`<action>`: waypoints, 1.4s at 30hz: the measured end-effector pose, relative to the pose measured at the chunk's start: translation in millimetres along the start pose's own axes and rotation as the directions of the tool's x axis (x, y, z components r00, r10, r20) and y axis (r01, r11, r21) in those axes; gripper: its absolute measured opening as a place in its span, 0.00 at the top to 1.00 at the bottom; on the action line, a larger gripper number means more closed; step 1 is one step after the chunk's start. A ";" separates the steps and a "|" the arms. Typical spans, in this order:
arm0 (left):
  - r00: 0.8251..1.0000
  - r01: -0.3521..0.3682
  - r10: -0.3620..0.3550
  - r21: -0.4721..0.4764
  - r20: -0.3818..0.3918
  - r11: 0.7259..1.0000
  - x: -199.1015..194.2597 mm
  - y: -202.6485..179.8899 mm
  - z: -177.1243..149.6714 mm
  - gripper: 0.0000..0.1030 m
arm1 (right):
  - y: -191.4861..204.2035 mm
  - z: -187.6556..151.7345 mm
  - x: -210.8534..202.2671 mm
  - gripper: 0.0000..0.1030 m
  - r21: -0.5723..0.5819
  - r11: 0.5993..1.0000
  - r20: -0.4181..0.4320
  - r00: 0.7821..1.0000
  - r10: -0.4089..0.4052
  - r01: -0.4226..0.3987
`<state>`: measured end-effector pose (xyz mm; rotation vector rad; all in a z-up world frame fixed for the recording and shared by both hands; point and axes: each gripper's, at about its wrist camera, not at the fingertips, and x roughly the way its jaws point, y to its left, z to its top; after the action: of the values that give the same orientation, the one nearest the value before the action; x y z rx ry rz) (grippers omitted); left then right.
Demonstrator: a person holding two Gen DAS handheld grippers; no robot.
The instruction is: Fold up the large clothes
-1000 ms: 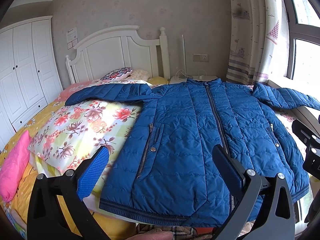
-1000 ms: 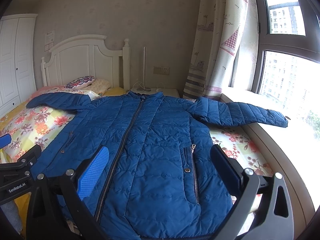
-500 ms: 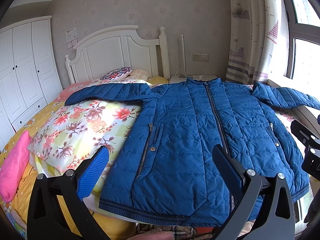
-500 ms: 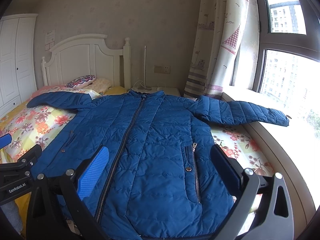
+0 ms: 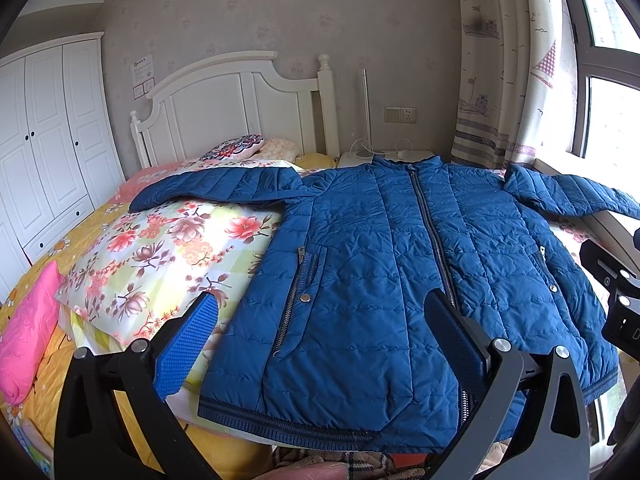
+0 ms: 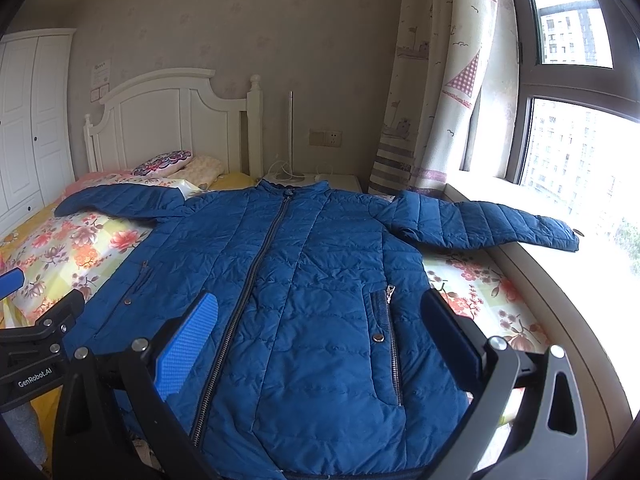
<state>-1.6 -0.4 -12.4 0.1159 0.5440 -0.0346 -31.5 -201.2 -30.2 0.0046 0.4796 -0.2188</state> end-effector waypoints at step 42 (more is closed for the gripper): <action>0.951 0.086 -0.033 0.158 -0.307 0.984 240.7 -44.3 75.2 0.04 | -178.9 22.1 172.6 0.05 0.385 0.914 -0.186 0.981 -0.060 0.129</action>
<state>240.1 -53.9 -77.8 0.2739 0.8531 -0.1239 90.2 -413.0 -81.3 0.4012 0.6009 -0.4117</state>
